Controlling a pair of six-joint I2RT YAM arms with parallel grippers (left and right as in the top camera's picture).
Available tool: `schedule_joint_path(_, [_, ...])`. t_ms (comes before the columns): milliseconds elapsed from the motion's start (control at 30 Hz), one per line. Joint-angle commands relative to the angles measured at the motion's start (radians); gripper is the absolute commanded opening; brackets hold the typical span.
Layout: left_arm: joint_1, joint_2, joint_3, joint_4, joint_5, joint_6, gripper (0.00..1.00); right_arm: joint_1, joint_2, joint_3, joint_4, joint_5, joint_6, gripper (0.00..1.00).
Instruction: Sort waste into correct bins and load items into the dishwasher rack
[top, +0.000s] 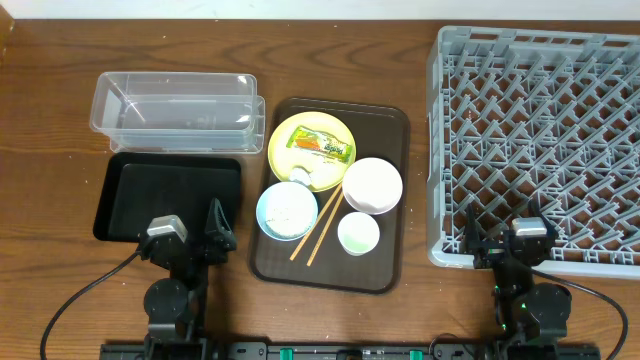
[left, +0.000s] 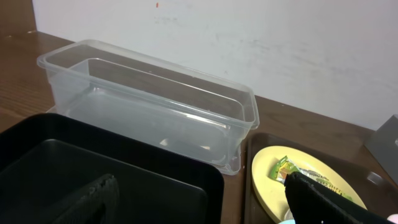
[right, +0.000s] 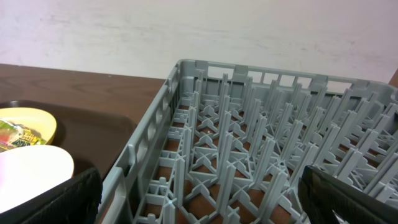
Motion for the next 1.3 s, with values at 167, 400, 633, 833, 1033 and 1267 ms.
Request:
schedule_joint_path(167, [0.005, -0.007, -0.033, 0.027, -0.005, -0.126, 0.88, -0.005, -0.005, -0.003, 0.004, -0.004, 0.025, 0.99])
schedule_joint_path(400, [0.005, 0.044, 0.017, 0.022, -0.005, -0.148, 0.88, -0.005, -0.002, 0.005, 0.001, 0.070, 0.190, 0.99])
schedule_joint_path(633, [0.005, 0.324, 0.208, -0.020, 0.015, -0.051, 0.88, -0.005, 0.043, 0.080, -0.018, 0.112, 0.206, 0.99])
schedule_joint_path(833, [0.005, 0.644, 0.457, -0.103, 0.052, 0.010, 0.88, -0.005, 0.203, 0.259, -0.147, 0.111, 0.225, 0.99])
schedule_joint_path(1033, [0.005, 0.950, 0.740, -0.354, 0.145, 0.011, 0.88, -0.005, 0.475, 0.508, -0.315, 0.101, 0.224, 0.99])
schedule_joint_path(1267, [0.005, 1.194, 0.989, -0.629, 0.207, 0.013, 0.88, -0.005, 0.788, 0.789, -0.584, 0.051, 0.224, 0.99])
